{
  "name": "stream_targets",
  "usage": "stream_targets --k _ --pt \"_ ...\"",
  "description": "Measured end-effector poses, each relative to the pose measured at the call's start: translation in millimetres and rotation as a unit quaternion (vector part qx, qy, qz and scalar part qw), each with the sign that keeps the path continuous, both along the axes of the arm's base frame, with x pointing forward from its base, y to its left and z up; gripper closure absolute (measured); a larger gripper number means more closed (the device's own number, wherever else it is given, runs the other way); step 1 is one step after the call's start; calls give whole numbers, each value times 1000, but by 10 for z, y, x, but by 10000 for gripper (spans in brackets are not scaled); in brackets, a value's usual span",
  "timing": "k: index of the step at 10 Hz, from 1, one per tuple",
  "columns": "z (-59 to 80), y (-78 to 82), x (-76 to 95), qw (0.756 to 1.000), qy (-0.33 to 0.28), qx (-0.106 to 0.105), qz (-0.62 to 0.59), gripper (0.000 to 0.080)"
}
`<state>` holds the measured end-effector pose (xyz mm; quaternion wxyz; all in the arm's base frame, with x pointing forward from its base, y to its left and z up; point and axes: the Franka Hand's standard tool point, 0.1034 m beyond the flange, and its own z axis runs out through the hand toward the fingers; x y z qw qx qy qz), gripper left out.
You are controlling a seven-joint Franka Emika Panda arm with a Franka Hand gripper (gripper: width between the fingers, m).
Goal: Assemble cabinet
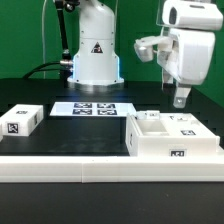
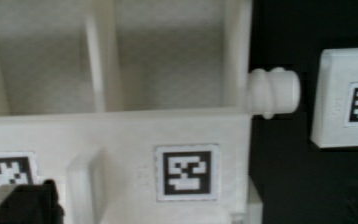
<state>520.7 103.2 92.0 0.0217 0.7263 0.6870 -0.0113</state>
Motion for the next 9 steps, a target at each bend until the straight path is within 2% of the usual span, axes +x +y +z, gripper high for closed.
stream_targets --k 1,2,8,9 --pt "9 -8 -136 1000 -15 7 2 2" --pt "-52 -42 -263 1000 -20 12 4 2" --pt "-70 -37 -280 1000 -18 11 2 2" --pt "-117 10 -418 999 -27 19 3 2"
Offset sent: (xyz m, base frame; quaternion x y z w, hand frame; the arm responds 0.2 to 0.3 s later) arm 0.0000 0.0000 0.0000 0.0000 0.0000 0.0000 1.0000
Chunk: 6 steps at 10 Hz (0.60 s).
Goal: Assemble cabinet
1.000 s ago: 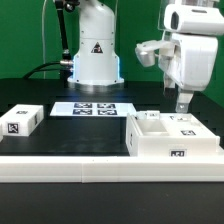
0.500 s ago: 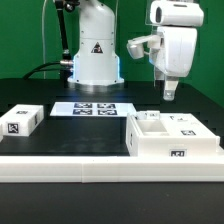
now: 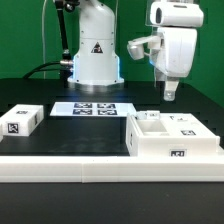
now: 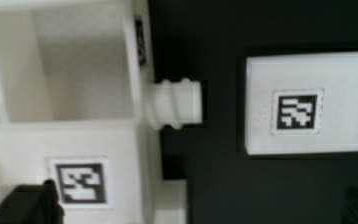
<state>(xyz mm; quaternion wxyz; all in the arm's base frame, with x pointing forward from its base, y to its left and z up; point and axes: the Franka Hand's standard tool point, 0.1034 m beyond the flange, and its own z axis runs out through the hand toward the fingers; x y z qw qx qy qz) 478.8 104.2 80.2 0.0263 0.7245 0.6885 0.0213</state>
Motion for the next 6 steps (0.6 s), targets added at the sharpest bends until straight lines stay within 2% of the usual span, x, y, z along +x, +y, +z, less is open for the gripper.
stream_targets --k 3,6 --pt "-161 -83 -338 1000 16 2 -5 2" --pt "-359 -92 -482 999 31 6 -7 2"
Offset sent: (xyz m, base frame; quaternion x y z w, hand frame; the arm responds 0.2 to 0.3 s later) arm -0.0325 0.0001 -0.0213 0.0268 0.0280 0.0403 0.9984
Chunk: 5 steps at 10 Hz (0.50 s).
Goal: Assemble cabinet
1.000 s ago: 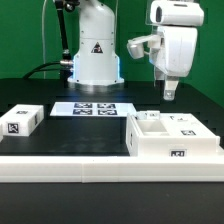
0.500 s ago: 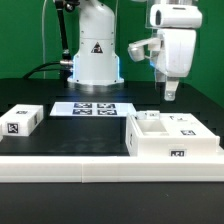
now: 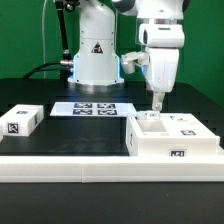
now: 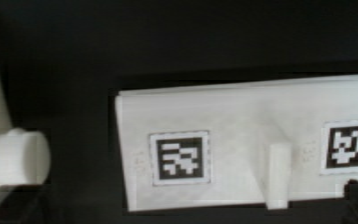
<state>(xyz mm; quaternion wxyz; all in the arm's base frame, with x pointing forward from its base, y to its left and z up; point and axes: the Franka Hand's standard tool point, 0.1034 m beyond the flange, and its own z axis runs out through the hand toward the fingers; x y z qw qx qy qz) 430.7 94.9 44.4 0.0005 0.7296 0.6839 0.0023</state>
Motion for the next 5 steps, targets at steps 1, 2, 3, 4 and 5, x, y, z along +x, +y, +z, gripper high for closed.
stream_targets --k 1,2,3,4,5 --pt "-52 0 -29 1000 5 0 0 2" --pt "-94 6 -50 1000 8 2 0 2" --pt "-144 11 -76 1000 11 3 0 2" --pt "-176 18 -86 1000 12 5 0 2" --pt "-222 25 -107 1000 13 7 0 2"
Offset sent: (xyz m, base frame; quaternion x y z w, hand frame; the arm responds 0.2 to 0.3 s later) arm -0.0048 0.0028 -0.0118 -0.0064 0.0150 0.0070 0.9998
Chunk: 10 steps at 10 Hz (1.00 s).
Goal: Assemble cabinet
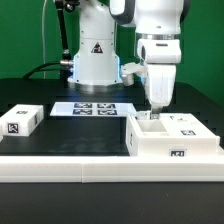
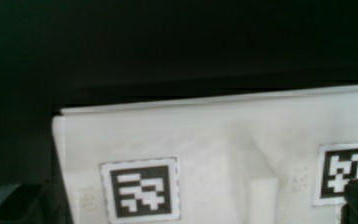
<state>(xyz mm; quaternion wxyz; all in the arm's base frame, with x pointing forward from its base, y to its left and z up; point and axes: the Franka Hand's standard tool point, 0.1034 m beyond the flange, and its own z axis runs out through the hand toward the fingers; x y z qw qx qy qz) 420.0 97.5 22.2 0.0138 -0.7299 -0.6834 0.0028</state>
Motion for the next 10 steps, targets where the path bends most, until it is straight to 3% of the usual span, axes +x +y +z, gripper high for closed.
stream_targets --k 3,5,6,7,9,10 --pt "-79 7 -39 1000 7 1 0 2" --pt "-85 8 -42 1000 7 1 0 270" --pt "-88 8 -44 1000 8 1 0 452" --pt "-91 8 -48 1000 8 1 0 452" --pt "-91 6 -46 1000 8 1 0 732" --pt "-85 0 -38 1000 7 2 0 732"
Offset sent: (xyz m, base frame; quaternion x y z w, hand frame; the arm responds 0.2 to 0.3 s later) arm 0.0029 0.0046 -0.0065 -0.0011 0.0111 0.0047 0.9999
